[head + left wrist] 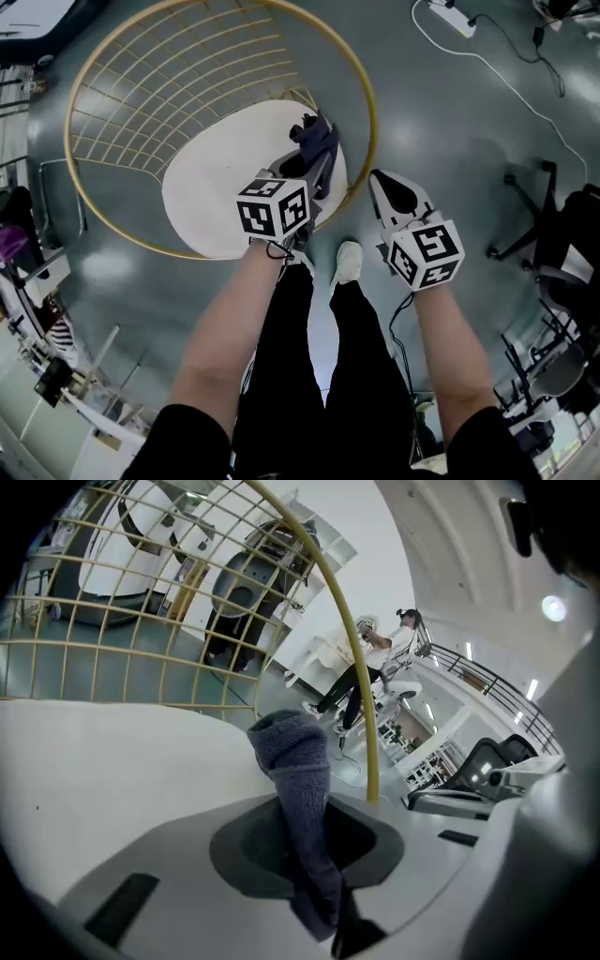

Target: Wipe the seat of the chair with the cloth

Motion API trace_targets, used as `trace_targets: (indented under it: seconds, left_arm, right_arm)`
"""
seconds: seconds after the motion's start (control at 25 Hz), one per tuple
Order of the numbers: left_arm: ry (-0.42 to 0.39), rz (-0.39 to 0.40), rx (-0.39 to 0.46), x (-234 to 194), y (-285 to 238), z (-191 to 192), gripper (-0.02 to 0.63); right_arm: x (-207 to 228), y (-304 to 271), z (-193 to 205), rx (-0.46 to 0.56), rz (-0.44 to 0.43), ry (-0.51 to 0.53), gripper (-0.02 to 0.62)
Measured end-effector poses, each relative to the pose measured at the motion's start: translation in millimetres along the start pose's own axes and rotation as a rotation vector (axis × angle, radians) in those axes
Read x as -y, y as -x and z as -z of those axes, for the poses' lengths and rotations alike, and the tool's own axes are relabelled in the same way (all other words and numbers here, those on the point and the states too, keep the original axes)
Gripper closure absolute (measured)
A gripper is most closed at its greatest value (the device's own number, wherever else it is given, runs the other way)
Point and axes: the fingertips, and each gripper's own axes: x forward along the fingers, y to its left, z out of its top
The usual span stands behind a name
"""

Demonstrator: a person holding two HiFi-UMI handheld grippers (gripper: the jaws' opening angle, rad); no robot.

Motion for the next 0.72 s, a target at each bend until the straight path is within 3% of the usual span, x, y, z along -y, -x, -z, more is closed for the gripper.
trace_targets:
  seconds: [0.28, 0.72]
  left_arm:
    - [-0.017, -0.052, -0.03, -15.5, -5.5, 5.3, 0.517]
    - [0.096, -0.229, -0.055, -76.3, 39.0, 29.2, 0.517]
  right_arm:
    - [-0.1, -8.6, 7.2, -0.016, -0.014, 0.006, 0.583]
    - [-25.4, -21.8, 6.0, -0.031, -0.058, 0.038, 0.583]
